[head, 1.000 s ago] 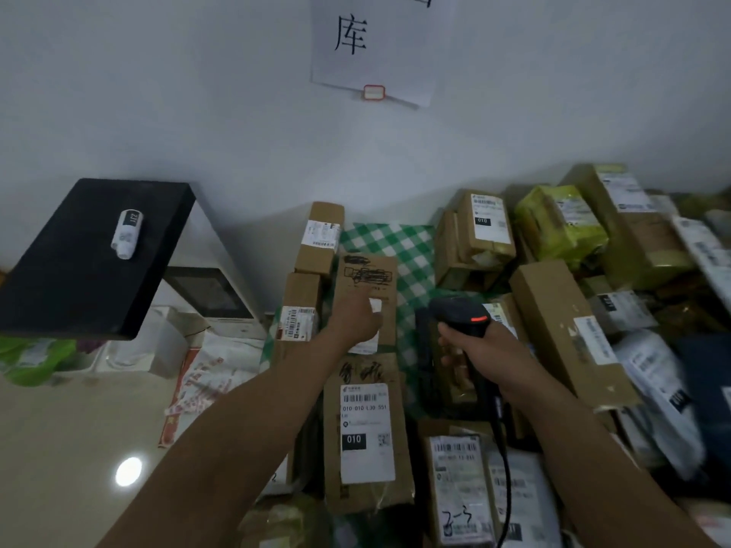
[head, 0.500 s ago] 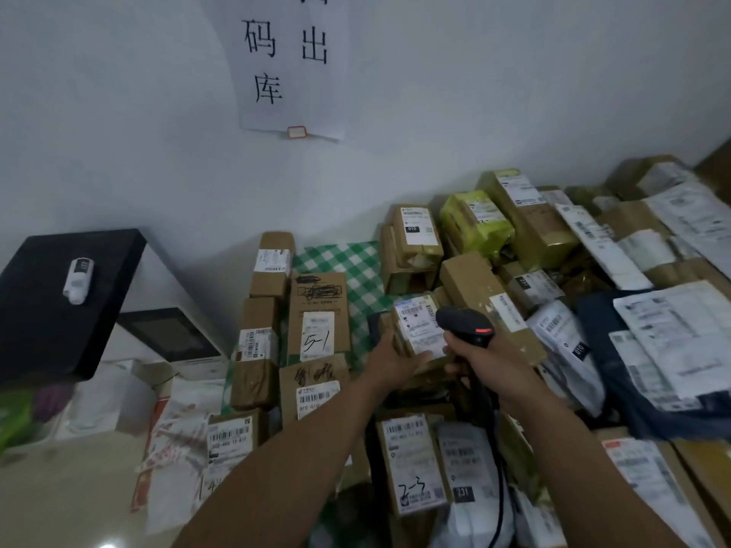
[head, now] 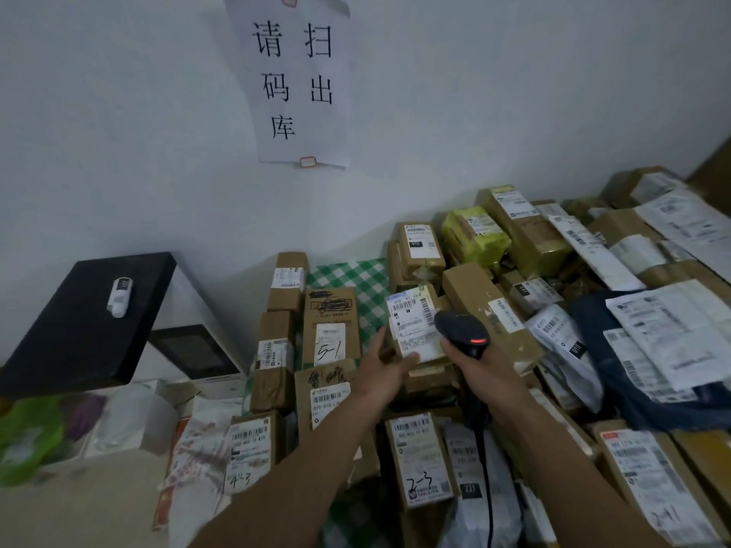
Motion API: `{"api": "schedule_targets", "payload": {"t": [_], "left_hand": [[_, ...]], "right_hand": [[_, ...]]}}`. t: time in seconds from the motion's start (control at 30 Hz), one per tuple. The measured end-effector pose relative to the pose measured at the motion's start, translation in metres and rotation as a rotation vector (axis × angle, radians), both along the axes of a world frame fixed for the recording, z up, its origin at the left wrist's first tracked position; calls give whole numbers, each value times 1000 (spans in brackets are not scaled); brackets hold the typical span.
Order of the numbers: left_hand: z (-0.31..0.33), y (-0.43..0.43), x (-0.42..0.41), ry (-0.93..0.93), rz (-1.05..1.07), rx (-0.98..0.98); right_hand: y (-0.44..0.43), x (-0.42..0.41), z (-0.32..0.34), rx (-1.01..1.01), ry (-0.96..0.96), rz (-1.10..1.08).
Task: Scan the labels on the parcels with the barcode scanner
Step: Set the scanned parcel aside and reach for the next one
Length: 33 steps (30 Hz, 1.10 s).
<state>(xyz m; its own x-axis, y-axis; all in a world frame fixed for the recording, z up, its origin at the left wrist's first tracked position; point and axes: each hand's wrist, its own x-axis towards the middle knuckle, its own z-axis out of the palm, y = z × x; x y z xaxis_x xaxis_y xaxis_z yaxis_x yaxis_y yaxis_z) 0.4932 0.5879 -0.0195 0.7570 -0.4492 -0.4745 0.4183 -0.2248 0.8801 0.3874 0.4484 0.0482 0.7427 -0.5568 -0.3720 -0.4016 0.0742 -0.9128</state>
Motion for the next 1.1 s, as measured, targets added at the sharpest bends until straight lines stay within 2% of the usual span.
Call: {"api": "schedule_targets", "payload": {"t": [0.17,0.4,0.63,0.77,1.1], "left_hand": [[28,29,-2,-76,-29,-39],[35,59,8,-126,-107,-63],[34,71,29,-357,-12,16],[34,76,37,-457,8,18],[28,86,52,-548,23,64]], "right_hand": [[12,-8,17,11,-57,49],[30,-1,41,17,-97,149],[40,12,50,-88,-54,259],[56,23,63,-26,-25,379],[76,40,74,-84,14,458]]}}
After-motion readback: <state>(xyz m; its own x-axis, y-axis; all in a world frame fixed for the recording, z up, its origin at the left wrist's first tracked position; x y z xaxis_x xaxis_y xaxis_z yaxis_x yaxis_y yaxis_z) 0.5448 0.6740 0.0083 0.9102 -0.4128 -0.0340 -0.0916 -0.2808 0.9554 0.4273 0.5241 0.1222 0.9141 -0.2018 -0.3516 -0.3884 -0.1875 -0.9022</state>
